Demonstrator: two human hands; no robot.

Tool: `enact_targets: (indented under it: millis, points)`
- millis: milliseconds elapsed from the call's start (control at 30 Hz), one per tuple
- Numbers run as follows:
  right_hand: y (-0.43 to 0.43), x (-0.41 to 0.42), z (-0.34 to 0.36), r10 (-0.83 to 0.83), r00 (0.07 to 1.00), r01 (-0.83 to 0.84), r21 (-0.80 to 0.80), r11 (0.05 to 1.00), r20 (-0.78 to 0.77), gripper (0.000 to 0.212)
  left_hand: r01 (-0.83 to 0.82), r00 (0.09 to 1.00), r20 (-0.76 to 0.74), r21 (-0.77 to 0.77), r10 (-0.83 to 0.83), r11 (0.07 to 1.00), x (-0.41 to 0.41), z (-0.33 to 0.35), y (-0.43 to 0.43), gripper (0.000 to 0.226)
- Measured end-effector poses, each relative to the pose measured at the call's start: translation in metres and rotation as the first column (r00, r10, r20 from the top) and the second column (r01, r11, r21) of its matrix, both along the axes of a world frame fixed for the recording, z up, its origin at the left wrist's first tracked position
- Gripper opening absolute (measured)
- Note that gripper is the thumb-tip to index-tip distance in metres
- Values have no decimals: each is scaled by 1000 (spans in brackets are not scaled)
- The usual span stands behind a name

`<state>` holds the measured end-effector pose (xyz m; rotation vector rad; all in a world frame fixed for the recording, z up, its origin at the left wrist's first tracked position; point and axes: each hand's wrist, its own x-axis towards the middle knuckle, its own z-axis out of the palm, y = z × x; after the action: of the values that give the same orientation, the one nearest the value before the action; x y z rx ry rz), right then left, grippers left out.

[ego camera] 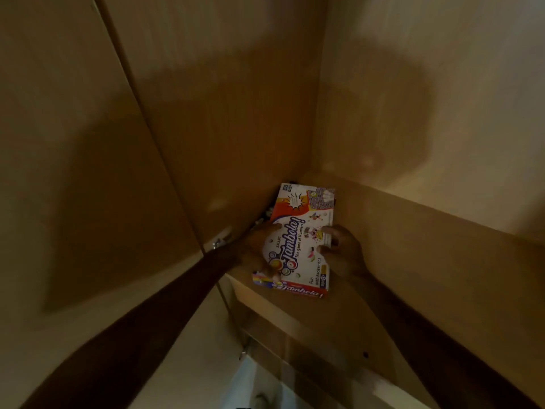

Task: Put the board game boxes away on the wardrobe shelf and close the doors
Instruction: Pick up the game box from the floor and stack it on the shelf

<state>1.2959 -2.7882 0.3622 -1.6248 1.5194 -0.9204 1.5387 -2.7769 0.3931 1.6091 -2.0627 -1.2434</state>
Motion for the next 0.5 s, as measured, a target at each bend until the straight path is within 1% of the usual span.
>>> enact_targets:
  millis: [33,67,100,167,233,300,333,400,433,500]
  points:
    - [0,-1,-1,15,1000,-15,-14,1000,-4,43,48,997,65,-34,-45,998,1,1,1,124]
    - [-1,-3,-2,39,999,-39,-24,999,0,41,50,996,84,-69,-44,996,2,1,3,119]
    - [2,-4,-2,64,998,-64,-34,997,0,39,32,991,134,-128,-15,991,2,2,6,111]
    - [7,-6,-3,122,992,-124,-68,990,-26,36,8,957,275,-332,88,943,4,3,14,90]
    - [13,-7,-3,186,981,-191,-103,976,-58,35,18,912,361,-508,194,861,8,0,23,62]
    - [19,-7,-4,279,956,-288,-106,952,-90,36,-40,883,353,-601,310,798,5,-5,38,34]
    - [21,-6,-5,336,936,-345,-91,934,-104,38,-87,872,324,-635,366,768,3,-9,45,25]
    - [23,-3,-10,438,880,-457,-82,885,-183,46,-161,856,258,-689,447,707,-6,-18,56,24]
    - [23,-1,-12,463,854,-493,-86,866,-237,49,-179,857,241,-690,456,701,-10,-22,61,28]
    - [20,4,-15,454,839,-506,-123,854,-300,50,-179,861,253,-661,441,729,-12,-27,68,41]
